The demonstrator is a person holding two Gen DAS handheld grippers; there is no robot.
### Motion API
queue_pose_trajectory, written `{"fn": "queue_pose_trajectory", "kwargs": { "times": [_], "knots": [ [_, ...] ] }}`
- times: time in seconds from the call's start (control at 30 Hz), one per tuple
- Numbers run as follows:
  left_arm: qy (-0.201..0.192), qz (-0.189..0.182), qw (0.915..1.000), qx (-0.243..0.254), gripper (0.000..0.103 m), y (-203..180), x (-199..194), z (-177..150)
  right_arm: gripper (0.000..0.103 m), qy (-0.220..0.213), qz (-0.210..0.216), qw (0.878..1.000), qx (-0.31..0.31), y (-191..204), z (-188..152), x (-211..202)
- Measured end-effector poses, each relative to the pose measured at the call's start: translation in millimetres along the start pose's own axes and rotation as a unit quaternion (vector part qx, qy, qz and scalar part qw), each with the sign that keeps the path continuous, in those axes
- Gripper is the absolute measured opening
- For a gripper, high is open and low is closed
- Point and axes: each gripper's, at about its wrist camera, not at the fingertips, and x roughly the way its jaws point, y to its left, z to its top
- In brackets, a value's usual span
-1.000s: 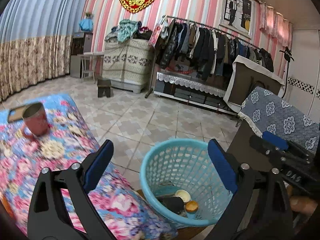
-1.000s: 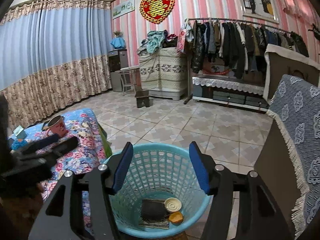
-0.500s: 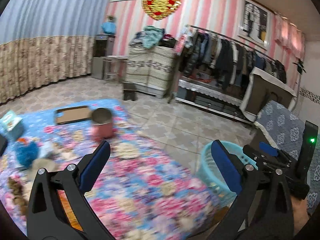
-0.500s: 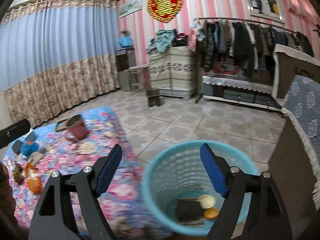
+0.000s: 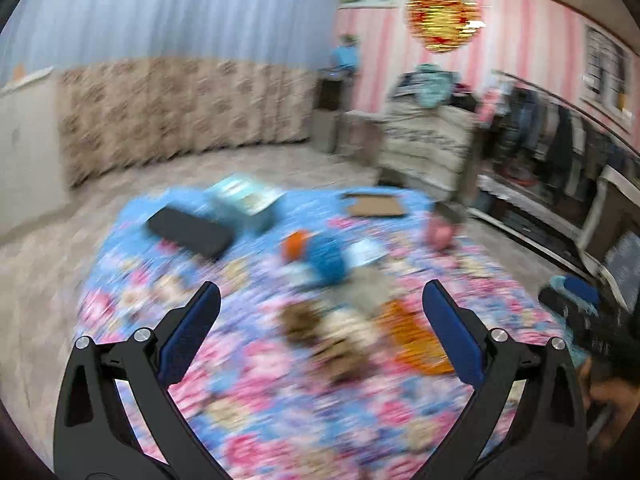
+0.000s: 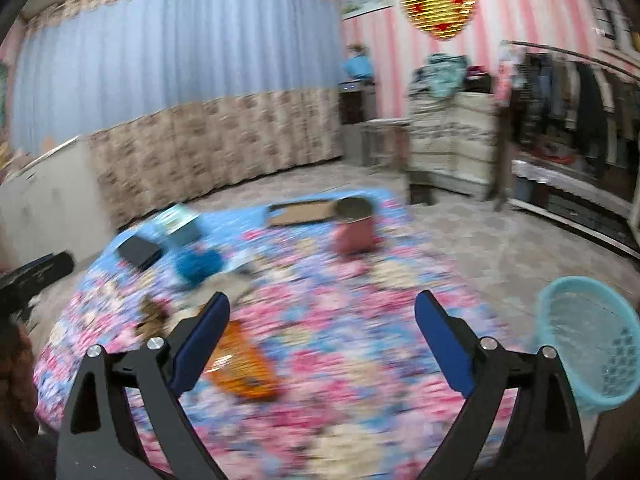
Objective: Collect trash
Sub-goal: 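Grasp the orange snack bag with the right tool while the left tool approaches the brown cloth, then grasp the brown cloth with the left tool while the right tool lifts the snack bag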
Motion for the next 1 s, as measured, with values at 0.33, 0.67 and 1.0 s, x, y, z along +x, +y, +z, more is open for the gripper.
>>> {"fn": "queue_pose_trajectory", "kwargs": {
  "times": [0.33,0.67,1.0],
  "knots": [
    [0.08,0.01,0.996,-0.038,0.098,28,45,-53,0.091,0.144,0.01,0.988,-0.06,44,-61,86],
    [0.098,0.005,0.9946,-0.033,0.098,-14,65,-65,0.016,0.135,0.07,0.987,-0.057,25,-52,86],
    [0.104,0.036,0.9937,-0.02,0.097,-40,91,-65,0.015,0.036,0.092,0.992,-0.081,0,9,50]
  ]
}}
